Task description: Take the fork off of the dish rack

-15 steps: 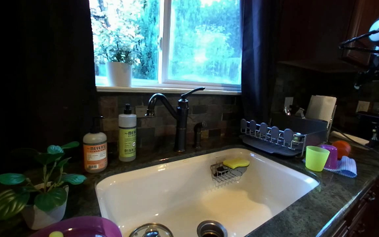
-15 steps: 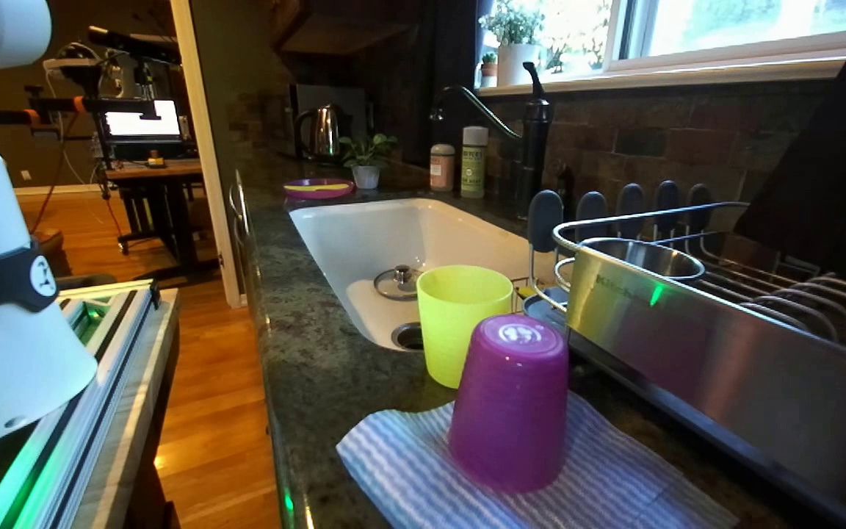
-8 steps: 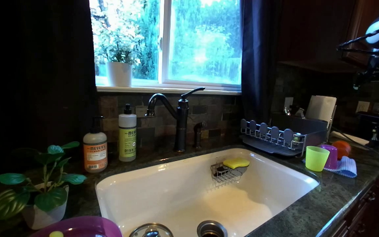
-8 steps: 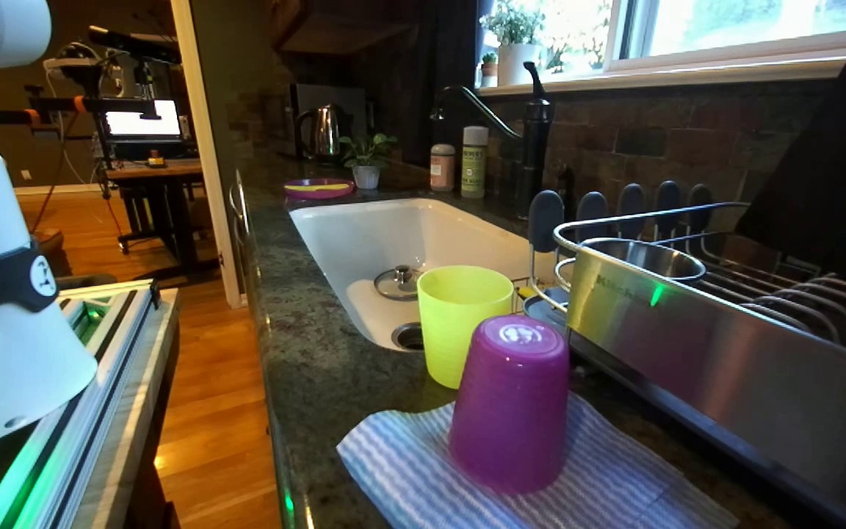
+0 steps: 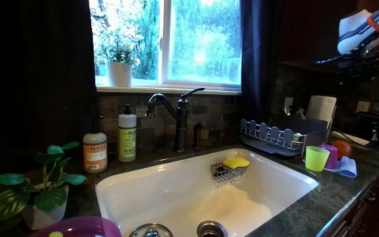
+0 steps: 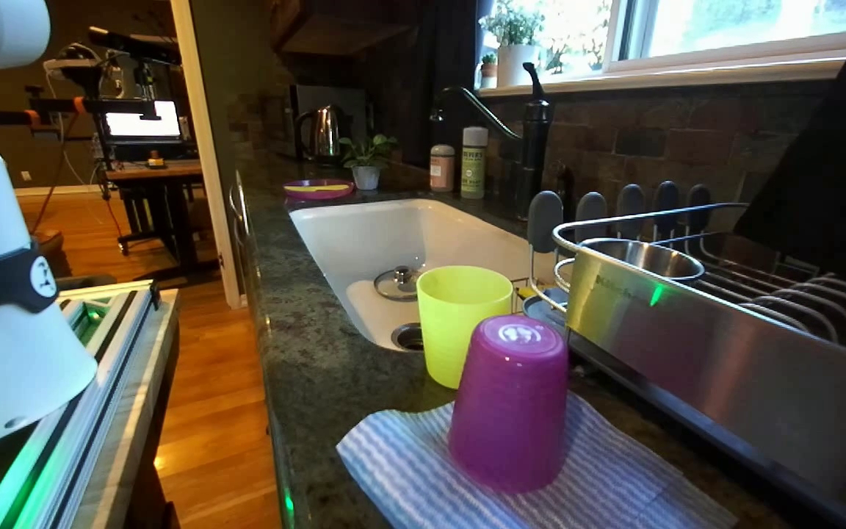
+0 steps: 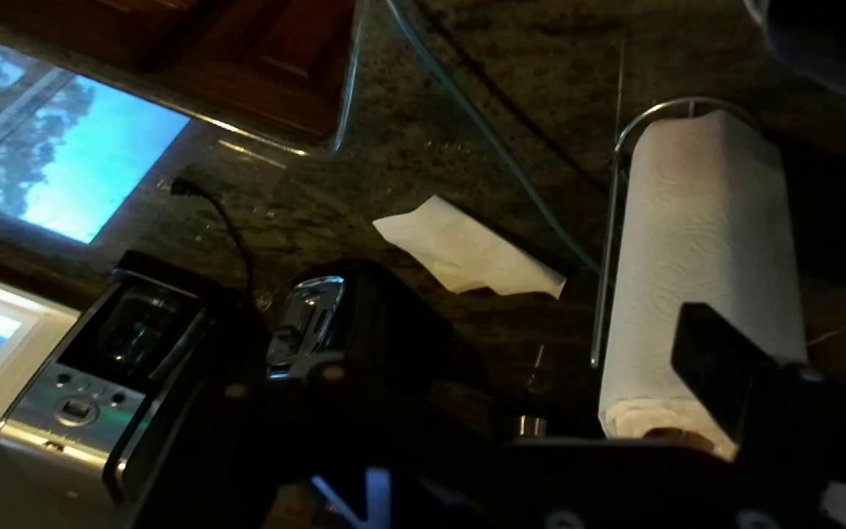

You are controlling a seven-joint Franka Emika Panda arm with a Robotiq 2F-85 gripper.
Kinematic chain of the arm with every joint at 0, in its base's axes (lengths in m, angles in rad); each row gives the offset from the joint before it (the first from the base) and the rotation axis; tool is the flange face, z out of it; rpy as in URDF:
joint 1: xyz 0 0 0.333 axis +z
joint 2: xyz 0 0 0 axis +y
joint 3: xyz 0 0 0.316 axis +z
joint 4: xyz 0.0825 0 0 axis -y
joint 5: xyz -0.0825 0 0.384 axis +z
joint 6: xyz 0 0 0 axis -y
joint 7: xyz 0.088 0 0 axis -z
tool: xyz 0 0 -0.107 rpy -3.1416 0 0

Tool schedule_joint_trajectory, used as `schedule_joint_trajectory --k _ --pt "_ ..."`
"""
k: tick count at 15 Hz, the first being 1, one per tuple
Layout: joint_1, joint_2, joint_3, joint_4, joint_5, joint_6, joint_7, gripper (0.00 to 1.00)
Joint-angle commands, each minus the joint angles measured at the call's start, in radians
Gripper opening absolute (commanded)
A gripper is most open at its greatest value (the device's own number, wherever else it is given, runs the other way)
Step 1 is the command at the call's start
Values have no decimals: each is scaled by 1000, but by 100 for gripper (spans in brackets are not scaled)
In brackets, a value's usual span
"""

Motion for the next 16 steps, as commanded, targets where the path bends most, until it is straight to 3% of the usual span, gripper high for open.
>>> schedule_joint_trajectory --k 1,3,4,6,14,16 --pt "102 146 -15 163 -118 -129 178 100" --pt "143 169 -15 176 -120 -166 205 100" --pt "143 156 -13 156 -71 -145 149 100" --pt "158 162 -22 154 -84 -130 165 100" --pt "157 162 -29 159 -84 -130 158 100" --pt "177 159 -20 124 -72 -143 224 100"
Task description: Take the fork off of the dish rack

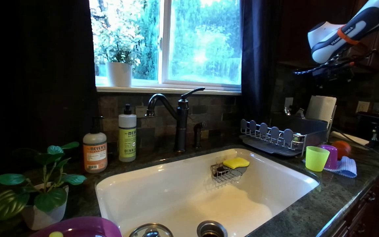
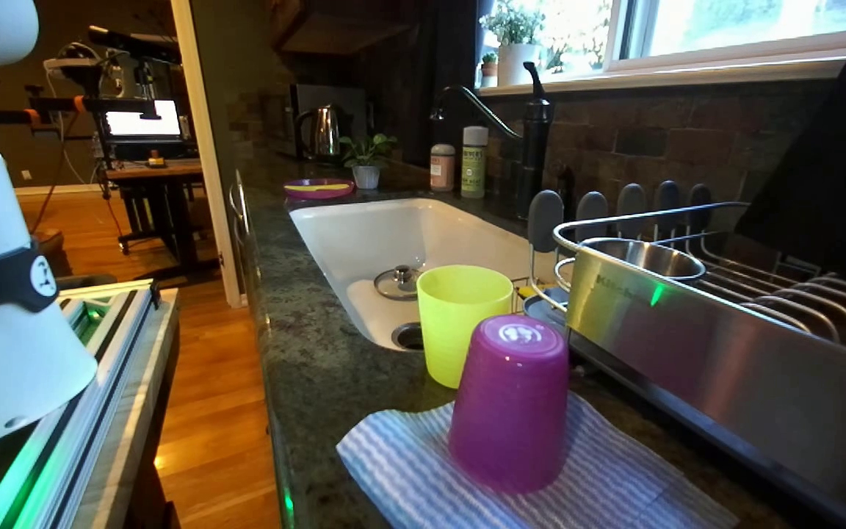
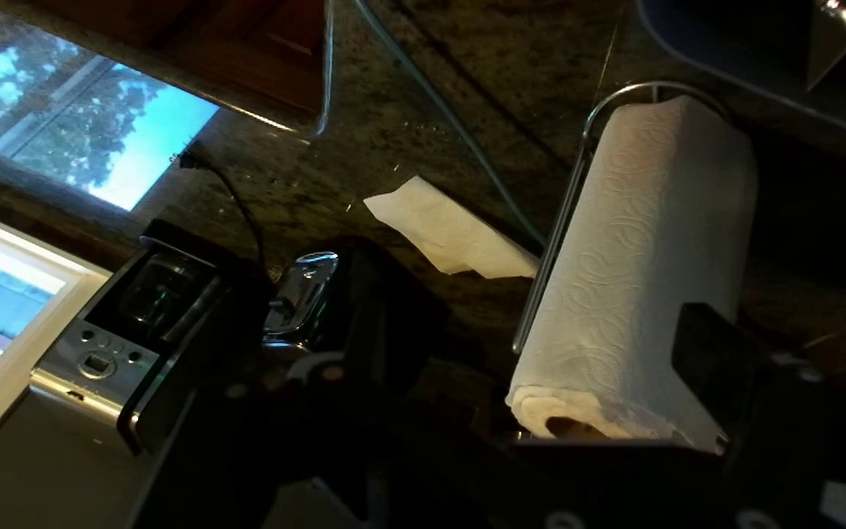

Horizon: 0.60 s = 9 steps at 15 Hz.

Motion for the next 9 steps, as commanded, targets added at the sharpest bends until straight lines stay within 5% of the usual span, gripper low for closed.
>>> schedule_joint_trajectory --k 1,9 --pt "38 0 -5 -39 30 -14 64 100" --pt "77 44 3 -112 169 34 116 100"
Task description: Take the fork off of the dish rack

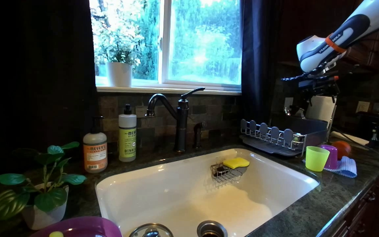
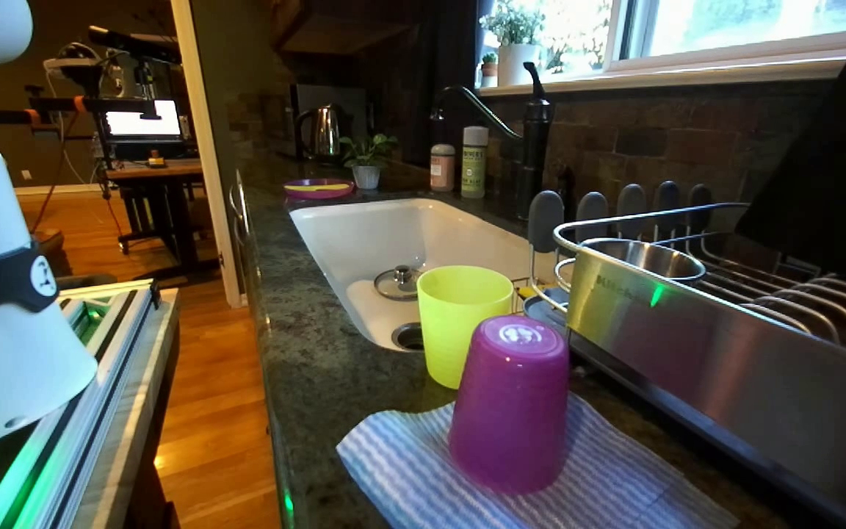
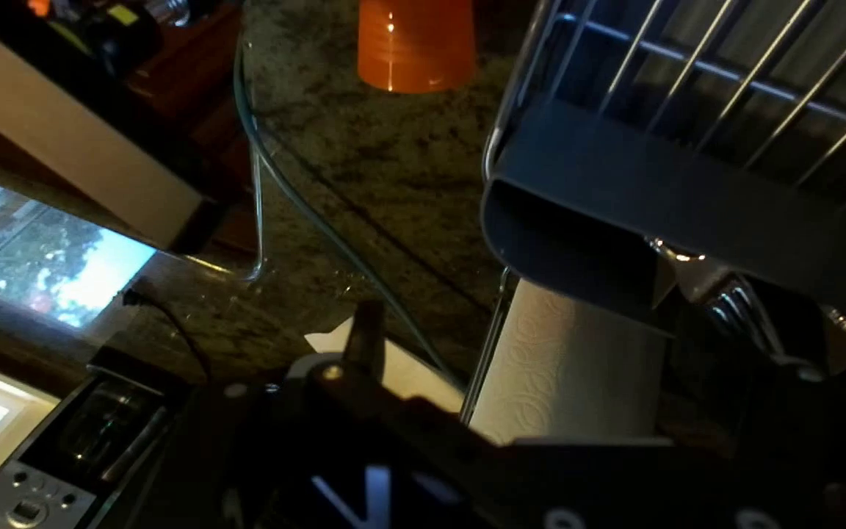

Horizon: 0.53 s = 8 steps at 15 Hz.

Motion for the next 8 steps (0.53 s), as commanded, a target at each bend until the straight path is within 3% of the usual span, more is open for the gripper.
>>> schedule_joint_trajectory --k 1,6,7,8 --pt "11 25 -13 -5 46 56 48 100" --pt "42 96 -41 9 -35 269 188 100" --pt "63 110 -54 24 -74 255 226 100" --pt "40 81 -40 7 -18 239 142 100"
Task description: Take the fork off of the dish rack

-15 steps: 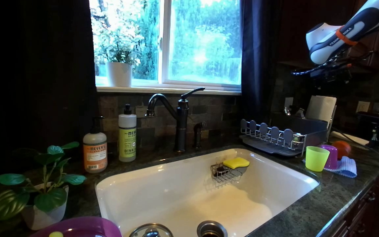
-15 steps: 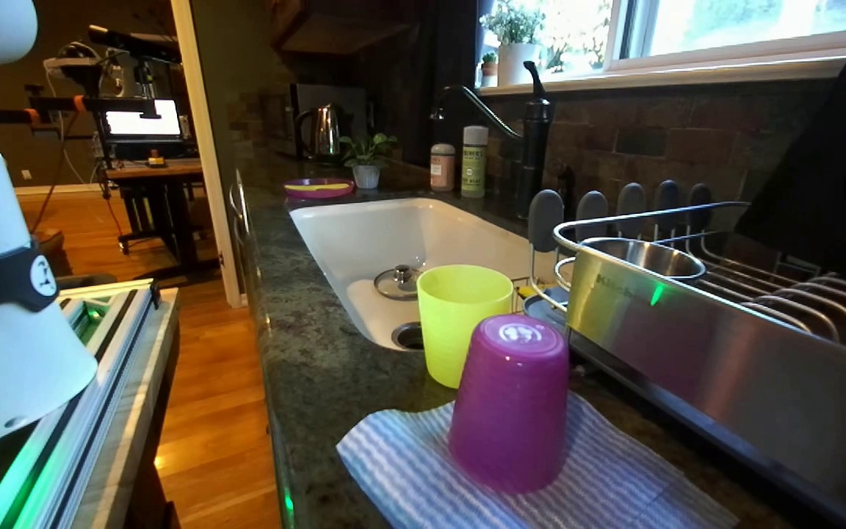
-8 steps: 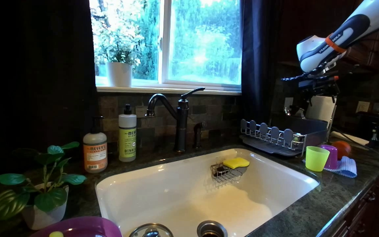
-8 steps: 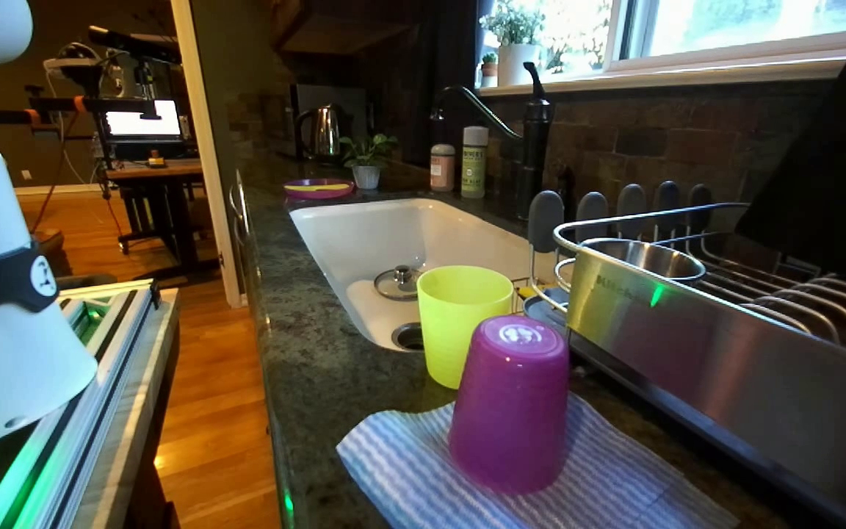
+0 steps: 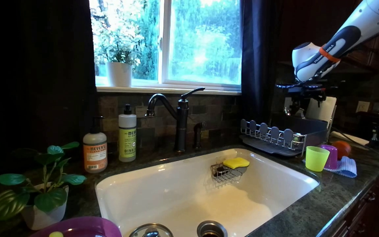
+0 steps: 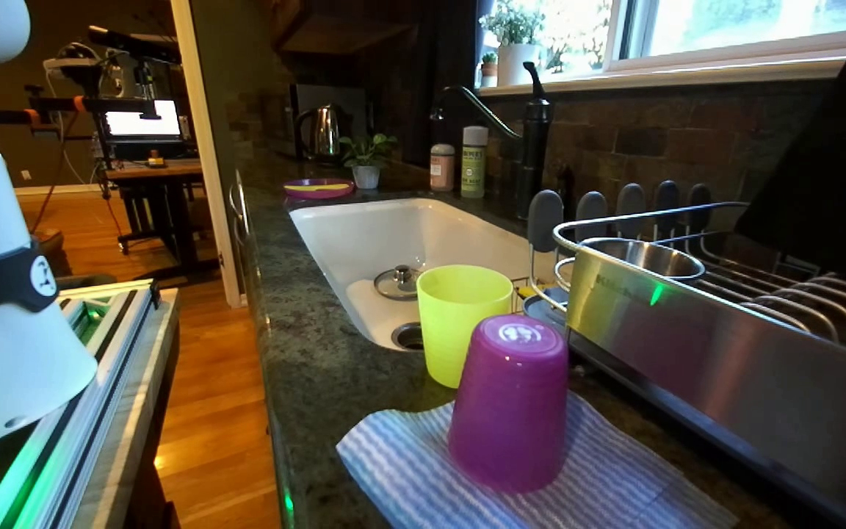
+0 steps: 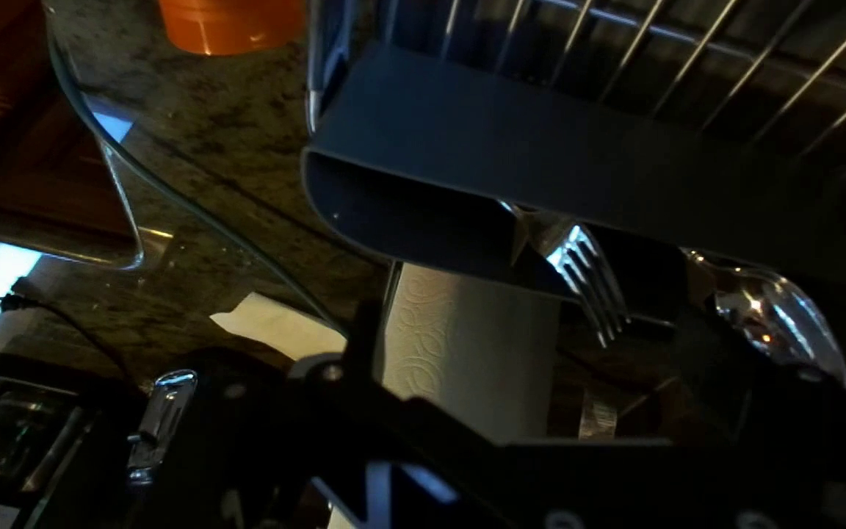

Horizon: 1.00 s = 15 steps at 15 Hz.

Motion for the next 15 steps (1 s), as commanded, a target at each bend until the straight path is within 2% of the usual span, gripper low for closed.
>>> schedule_joint_trajectory --k 1,13,14,15 --pt "24 15 -22 9 -10 4 20 100" --pt "49 156 -61 122 -28 54 231 100" --pt "51 169 -67 134 -25 46 246 98" --pt "51 181 -73 147 -22 37 257 89"
